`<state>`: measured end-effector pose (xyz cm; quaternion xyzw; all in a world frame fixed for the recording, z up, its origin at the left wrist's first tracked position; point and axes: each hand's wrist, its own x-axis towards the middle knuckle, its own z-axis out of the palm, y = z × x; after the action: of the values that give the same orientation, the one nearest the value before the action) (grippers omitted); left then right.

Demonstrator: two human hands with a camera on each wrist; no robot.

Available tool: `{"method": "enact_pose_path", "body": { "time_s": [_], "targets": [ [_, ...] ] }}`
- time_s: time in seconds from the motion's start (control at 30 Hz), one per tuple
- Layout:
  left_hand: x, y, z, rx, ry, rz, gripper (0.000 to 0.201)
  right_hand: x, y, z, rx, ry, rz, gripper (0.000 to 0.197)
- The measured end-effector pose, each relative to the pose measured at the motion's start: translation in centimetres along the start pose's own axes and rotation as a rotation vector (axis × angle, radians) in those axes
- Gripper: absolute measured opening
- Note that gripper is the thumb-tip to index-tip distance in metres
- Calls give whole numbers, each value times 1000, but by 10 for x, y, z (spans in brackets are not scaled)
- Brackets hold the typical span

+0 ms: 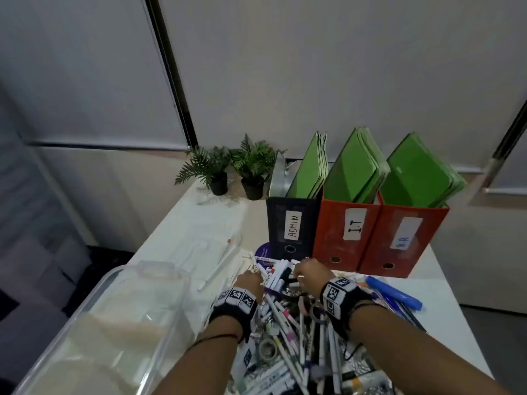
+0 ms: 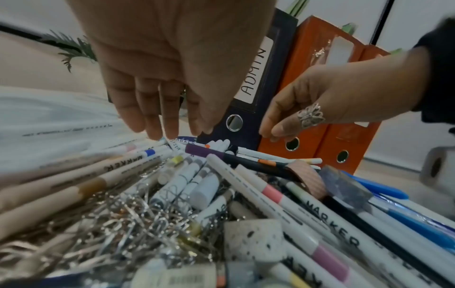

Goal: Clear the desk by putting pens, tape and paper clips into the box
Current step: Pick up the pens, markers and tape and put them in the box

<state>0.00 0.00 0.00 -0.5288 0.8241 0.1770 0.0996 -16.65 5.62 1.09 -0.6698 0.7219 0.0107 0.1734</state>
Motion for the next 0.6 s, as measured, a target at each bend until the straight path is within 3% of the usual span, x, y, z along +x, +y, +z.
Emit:
{"method": "enact_pose_path", "body": {
  "time_s": [0.13,0.23,0.3,0.37,0.47,0.6],
  "targets": [
    [17,-6,15,-31,-53,-17,39,23,-12,7,-3,40,-102,35],
    [34,-13,25,-11,-36,-23,48,38,-21,10,-118,-30,-189,49],
    [48,-19,31,-21,-8,-62,43,44,-24,11,-248,-83,-187,56],
    [49,-24,41,25,2,-76,40,46,-26,14,-332,-117,-179,53],
    [49,-34,55,132,26,-90,51,44,-28,23,-430,-158,-138,38],
    [81,-49,71,180,-17,-101,60,37,-26,27,-484,-141,-128,38]
  ]
}}
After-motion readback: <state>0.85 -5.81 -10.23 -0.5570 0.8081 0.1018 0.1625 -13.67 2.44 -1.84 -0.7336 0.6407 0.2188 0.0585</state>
